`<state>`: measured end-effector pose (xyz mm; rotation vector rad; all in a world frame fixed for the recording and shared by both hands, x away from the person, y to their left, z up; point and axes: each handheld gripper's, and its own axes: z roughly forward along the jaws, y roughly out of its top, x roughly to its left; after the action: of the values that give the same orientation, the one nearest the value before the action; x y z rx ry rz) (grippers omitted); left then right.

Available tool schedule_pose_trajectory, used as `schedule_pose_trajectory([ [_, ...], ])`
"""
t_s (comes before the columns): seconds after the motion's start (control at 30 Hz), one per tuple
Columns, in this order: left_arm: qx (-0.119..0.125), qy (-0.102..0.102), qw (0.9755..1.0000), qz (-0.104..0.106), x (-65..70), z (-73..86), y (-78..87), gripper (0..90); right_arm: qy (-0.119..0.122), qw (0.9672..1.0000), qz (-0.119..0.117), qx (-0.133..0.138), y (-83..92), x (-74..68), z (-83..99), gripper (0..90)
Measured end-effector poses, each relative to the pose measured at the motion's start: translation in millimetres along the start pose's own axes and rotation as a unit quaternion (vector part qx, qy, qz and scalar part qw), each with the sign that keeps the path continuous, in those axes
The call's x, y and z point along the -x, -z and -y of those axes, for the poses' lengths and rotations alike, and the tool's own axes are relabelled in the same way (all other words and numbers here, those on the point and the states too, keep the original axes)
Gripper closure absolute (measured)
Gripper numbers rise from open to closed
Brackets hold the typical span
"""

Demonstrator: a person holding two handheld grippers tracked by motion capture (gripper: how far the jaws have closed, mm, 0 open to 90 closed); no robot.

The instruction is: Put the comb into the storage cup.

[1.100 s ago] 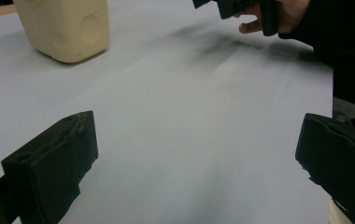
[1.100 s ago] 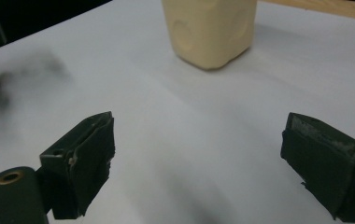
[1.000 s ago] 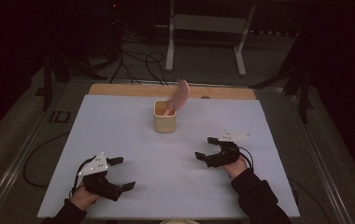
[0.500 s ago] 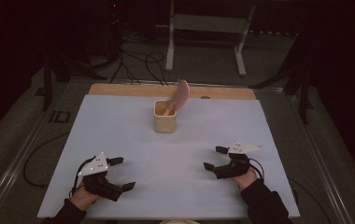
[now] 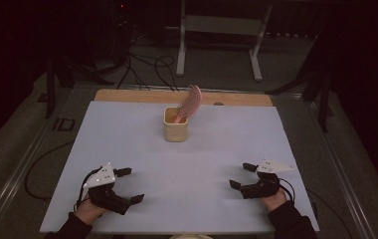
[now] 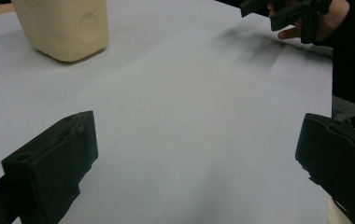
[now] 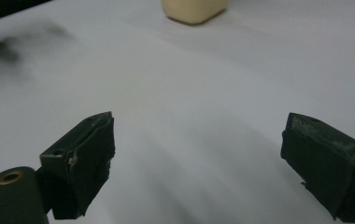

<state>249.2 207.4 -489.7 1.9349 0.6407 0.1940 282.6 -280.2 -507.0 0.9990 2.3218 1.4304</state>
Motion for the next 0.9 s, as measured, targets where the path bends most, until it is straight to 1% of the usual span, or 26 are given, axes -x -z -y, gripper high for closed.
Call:
schedule_pose_trajectory([
  [0.1,0.000,0.000,1.0000,0.001,0.2,0.1,-0.1,0.0,-0.005,0.9999,0.008,-0.003,6.9,1.4,6.3,10.0],
  [0.2,-0.001,-0.001,1.0000,0.001,0.2,0.3,-0.5,0.0,0.000,0.9997,0.021,-0.009,12.2,2.0,13.3,10.0],
  [0.27,-0.002,-0.001,1.0000,0.001,0.2,0.4,-0.7,0.0,-0.008,0.9997,0.022,-0.010,15.1,3.0,16.7,10.0],
  [0.37,-0.002,-0.002,1.0000,0.000,0.5,0.2,-0.8,0.0,-0.013,0.9995,0.027,-0.006,16.8,4.4,17.6,10.0],
  [0.47,-0.003,-0.003,1.0000,0.001,0.4,0.2,-0.9,0.0,-0.008,0.9995,0.031,-0.008,15.5,4.8,17.2,10.0],
  [0.7,-0.002,-0.003,1.0000,0.001,0.7,0.2,-0.1,0.0,-0.009,0.9995,0.029,-0.008,13.1,3.2,16.0,10.0],
  [0.77,-0.002,-0.004,1.0000,0.001,0.7,0.0,0.6,0.0,-0.004,0.9996,0.028,-0.009,12.3,2.7,15.7,10.1],
  [0.9,0.000,-0.003,1.0000,0.001,1.0,0.2,1.0,0.0,-0.003,0.9996,0.027,-0.011,11.6,1.6,15.4,10.0],
])
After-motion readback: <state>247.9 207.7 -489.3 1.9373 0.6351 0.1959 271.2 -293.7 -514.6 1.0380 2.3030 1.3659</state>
